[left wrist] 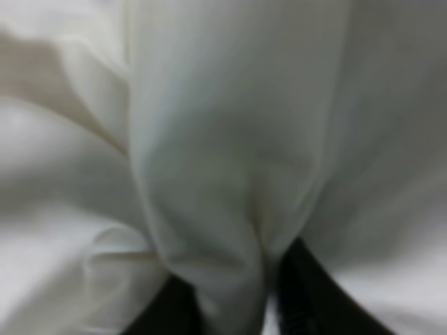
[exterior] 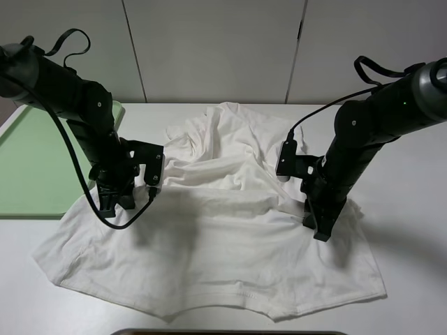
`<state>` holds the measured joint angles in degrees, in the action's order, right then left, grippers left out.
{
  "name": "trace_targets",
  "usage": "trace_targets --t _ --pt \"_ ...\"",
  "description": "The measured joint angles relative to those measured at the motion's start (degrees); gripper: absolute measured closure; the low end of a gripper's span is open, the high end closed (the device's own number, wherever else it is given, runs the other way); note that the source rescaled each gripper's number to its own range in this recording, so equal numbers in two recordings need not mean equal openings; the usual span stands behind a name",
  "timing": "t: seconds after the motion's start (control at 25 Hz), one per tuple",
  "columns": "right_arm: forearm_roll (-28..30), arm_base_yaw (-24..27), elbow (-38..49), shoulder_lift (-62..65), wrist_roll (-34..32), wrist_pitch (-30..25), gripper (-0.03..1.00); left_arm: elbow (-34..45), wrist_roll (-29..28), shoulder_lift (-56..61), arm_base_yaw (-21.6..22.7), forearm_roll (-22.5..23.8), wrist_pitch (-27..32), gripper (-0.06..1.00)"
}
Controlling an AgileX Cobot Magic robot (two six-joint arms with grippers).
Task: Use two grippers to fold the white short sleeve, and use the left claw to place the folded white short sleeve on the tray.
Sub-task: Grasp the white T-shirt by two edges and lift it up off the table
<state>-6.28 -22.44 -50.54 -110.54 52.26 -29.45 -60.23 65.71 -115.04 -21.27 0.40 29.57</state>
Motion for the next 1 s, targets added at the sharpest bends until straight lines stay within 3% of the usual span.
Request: trace_targets --t 0.08,0.16,0.68,1.0 --pt "0.00 0.00 0.00 0.00 0.00 0.14 0.94 0.00 0.00 0.00 0.00 -0.05 0.23 0.88" --pt "0.00 0.00 0.00 0.00 0.00 0.14 0.95 0.00 0.00 0.00 0.00 -0.05 0.50 0.92" --pt "0.00 0.00 0.00 0.00 -4.08 0.27 0.95 0.00 -0.29 0.42 0.00 -0.05 1.13 0.92" --pt "0.62 0.00 0.00 0.69 -4.57 0.32 0.95 0.00 -0.29 5.04 -0.38 -3.30 0.19 0.92"
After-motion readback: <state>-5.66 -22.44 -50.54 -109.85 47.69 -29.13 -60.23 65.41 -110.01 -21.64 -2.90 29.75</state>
